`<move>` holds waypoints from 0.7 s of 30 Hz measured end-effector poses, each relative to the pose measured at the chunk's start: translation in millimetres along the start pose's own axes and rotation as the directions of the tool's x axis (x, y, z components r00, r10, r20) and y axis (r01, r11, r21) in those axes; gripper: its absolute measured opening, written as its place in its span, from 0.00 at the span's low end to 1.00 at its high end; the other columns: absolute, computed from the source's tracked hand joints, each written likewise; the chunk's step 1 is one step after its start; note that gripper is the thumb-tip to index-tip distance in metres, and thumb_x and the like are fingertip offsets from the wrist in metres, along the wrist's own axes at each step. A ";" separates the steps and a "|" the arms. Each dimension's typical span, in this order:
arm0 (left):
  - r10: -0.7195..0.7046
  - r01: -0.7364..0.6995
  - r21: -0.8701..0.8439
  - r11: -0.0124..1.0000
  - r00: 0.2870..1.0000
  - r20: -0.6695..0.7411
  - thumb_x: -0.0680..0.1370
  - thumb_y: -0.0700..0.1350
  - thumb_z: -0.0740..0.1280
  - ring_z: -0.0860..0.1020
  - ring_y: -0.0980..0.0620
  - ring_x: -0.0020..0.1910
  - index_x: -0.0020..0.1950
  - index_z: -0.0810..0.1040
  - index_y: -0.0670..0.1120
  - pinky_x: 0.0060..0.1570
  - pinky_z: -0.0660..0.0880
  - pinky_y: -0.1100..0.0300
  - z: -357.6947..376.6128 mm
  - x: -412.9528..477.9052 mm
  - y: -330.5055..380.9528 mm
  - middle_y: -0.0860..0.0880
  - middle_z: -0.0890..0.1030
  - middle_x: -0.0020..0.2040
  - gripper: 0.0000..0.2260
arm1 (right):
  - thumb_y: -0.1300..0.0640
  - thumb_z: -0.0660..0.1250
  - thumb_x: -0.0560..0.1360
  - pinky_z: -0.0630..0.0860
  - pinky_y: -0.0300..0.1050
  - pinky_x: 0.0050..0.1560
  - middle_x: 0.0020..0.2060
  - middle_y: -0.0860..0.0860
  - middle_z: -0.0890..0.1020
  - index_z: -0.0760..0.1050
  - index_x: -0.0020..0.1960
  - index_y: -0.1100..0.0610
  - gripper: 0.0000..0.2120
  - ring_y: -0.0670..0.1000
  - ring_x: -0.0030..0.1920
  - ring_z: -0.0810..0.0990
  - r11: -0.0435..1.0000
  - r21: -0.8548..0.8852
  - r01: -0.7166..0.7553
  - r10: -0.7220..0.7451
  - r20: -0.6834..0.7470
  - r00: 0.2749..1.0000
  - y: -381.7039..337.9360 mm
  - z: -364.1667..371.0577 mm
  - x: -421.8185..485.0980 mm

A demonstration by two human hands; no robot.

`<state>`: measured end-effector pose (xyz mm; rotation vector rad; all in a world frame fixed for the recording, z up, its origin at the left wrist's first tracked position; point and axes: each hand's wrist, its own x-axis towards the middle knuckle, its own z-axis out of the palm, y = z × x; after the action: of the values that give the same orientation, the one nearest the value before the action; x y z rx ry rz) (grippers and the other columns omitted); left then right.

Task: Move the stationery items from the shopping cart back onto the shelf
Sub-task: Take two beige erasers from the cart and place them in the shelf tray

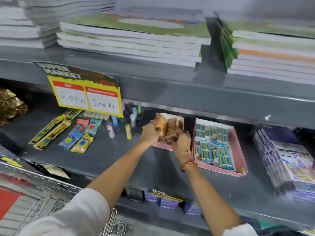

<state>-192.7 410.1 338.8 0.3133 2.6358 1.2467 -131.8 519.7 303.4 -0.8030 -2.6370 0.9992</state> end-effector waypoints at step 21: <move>0.194 -0.124 0.588 0.799 0.979 -0.057 0.79 0.39 0.60 0.79 0.39 0.51 0.52 0.80 0.36 0.47 0.77 0.49 -3.0 13.9 3.9 0.39 0.79 0.52 0.11 | 0.66 0.62 0.76 0.74 0.50 0.61 0.65 0.60 0.70 0.69 0.66 0.62 0.18 0.59 0.65 0.68 0.942 -0.296 0.161 -0.165 0.009 0.986 1.2 -0.9 -9.0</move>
<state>-206.4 414.2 342.3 0.5839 3.0958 0.4518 -123.5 515.9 303.2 -0.6298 -2.8231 0.5613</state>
